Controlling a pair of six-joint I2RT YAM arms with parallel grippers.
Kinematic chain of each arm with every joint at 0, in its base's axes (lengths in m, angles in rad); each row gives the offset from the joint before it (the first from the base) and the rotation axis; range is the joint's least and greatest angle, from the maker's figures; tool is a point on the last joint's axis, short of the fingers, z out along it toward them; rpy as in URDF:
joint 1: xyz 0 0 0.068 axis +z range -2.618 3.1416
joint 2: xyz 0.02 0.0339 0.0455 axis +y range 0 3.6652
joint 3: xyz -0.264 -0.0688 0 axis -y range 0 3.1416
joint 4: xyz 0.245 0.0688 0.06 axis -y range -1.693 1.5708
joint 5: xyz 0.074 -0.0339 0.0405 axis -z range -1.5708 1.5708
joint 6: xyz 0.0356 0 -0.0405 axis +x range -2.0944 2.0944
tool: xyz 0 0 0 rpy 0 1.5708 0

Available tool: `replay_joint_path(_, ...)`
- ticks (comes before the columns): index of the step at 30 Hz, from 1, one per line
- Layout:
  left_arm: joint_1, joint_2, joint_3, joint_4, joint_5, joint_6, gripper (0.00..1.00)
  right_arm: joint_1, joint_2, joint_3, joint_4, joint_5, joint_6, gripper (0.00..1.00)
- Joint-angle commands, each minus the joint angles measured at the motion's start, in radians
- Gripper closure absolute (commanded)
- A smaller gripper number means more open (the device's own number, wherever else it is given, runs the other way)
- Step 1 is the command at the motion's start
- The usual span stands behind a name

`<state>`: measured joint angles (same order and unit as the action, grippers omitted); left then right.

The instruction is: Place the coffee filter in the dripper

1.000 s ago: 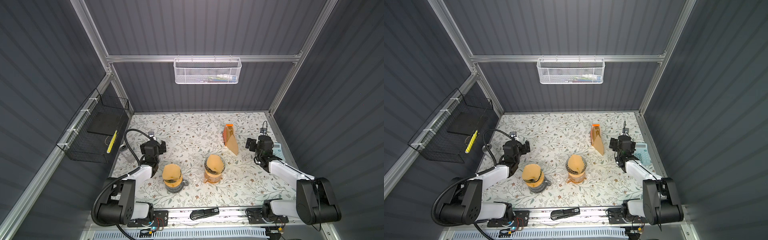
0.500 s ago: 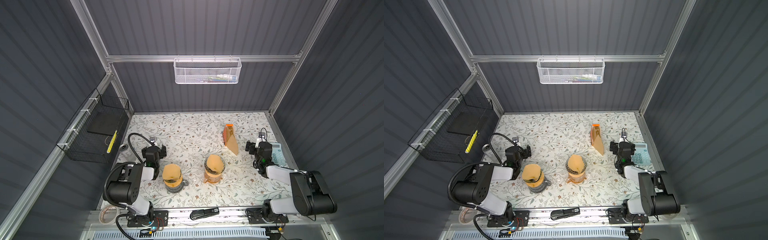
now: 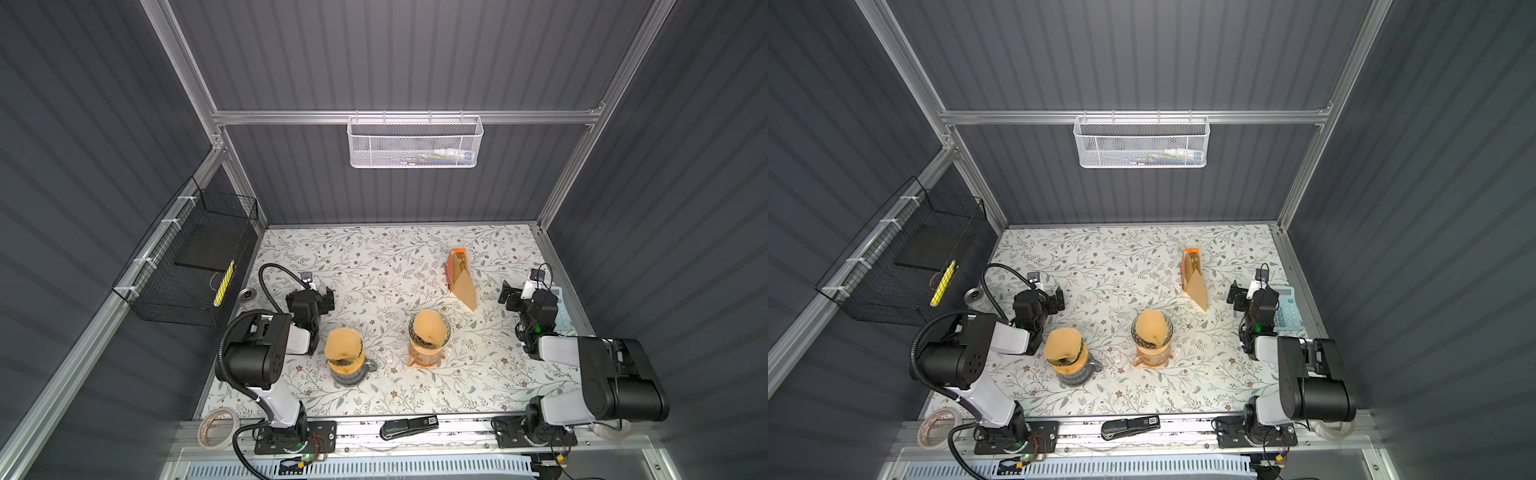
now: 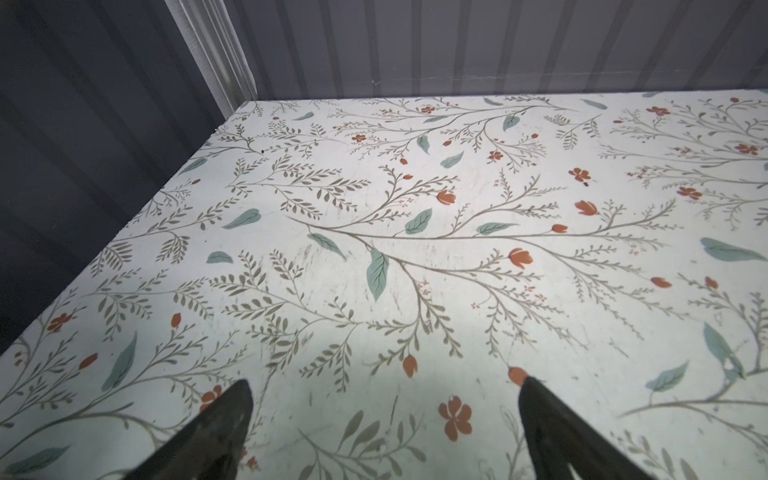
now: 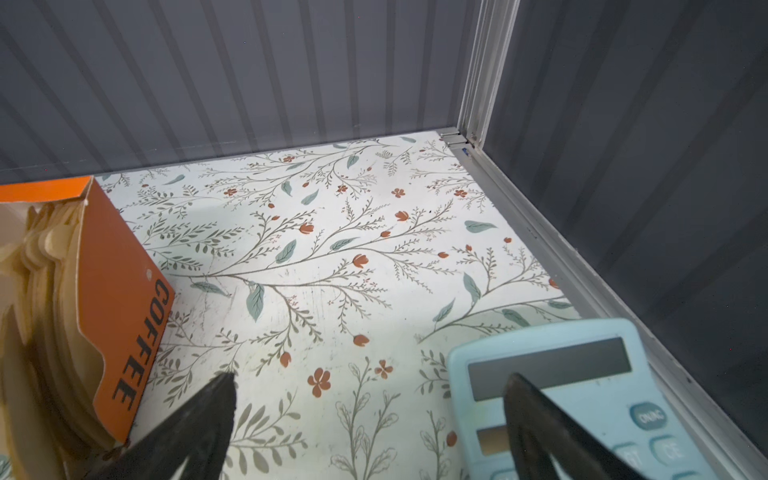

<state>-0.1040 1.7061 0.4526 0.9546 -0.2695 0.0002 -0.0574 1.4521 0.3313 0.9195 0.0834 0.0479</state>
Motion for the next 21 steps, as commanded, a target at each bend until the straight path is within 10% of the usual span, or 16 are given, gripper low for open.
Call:
replay_joint_path(1, 0.009, 0.010, 0.015, -0.039, 0.018, 0.020, 0.00, -0.001, 0.010, -0.006, 0.063, -0.038, 0.015, 0.01)
replay_joint_path(21, 0.010, 0.009, 0.012, -0.033, 0.013, 0.017, 0.00, -0.001, 0.005, -0.010, 0.059, -0.039, 0.014, 0.01)
